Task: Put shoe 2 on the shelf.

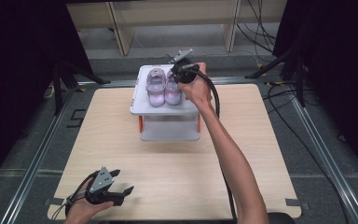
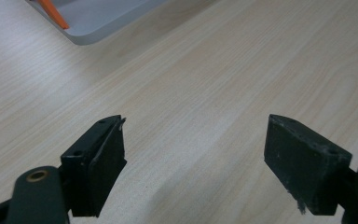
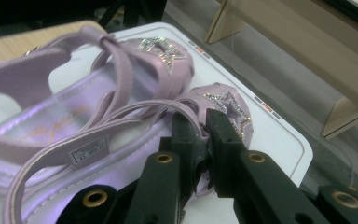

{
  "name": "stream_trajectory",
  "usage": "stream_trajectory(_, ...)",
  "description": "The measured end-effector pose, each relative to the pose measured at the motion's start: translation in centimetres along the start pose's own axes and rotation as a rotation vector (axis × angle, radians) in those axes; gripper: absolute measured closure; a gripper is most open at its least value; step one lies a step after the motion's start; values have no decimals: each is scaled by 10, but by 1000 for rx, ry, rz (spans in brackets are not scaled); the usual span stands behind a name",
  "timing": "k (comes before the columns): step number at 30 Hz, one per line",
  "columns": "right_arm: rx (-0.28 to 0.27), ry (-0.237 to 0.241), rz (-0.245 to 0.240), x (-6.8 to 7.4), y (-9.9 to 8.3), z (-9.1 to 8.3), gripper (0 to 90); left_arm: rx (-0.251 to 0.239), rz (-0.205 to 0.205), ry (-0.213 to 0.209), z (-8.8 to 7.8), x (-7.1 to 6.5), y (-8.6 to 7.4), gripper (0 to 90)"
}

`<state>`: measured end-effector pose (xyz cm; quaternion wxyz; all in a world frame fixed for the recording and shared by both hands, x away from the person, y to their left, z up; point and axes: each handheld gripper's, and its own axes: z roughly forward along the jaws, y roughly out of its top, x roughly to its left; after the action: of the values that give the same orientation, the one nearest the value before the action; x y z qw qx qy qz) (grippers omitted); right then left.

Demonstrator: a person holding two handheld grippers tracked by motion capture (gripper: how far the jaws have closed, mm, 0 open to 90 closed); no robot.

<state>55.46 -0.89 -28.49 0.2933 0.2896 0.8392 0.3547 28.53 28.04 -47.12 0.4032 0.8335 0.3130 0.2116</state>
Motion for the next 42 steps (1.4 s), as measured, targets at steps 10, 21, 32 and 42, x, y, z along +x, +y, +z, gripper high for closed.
stream_trajectory(10, 17, 14, 3, 4, -2, 3, 706, 17, 8, -7, 1, 1, 0, 200)
stream_trajectory(21, -33, 39, 117, -7, -8, -15, 498, 9, 9, 6, 2, 0, 0, 199)
stream_trajectory(32, -111, 106, 186, -11, -33, -47, 475, 1, -11, -2, 3, -1, -1, 200)
stream_trajectory(42, -177, 170, 153, 1, -63, -81, 474, 25, 13, 0, 3, 1, -1, 200)
